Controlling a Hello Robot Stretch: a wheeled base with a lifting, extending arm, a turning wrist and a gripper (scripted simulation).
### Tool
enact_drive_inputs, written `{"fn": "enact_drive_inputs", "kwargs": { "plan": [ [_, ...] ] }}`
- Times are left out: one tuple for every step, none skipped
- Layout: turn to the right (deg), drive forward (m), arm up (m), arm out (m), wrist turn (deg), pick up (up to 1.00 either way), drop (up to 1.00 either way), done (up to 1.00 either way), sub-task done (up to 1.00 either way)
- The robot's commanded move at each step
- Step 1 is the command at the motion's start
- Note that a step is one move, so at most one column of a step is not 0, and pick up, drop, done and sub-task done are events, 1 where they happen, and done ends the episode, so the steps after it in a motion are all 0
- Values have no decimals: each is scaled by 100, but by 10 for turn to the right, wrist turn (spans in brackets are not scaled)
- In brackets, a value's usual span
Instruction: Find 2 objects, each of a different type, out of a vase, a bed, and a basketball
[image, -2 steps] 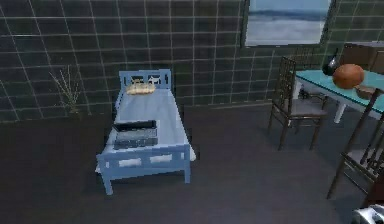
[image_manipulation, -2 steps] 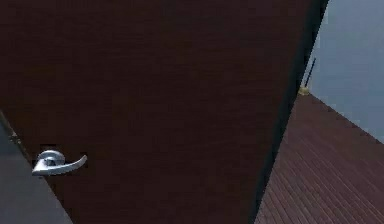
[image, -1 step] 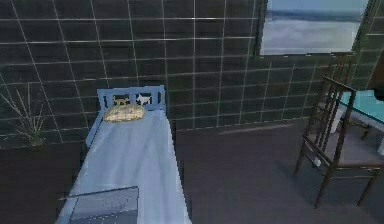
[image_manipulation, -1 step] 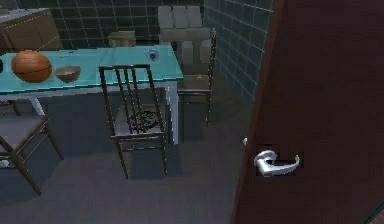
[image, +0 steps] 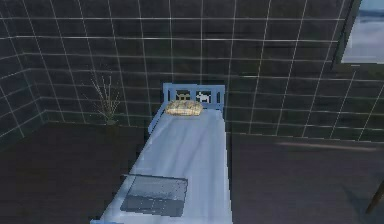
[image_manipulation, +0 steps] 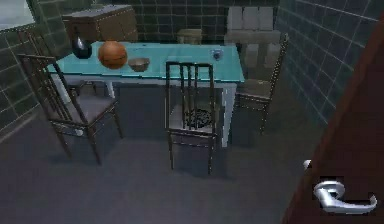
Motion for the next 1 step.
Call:
{"fn": "enact_drive_inputs", "kwargs": {
  "plan": [
    [0,0,0,0,0,0,0,0,100]
  ]
}}
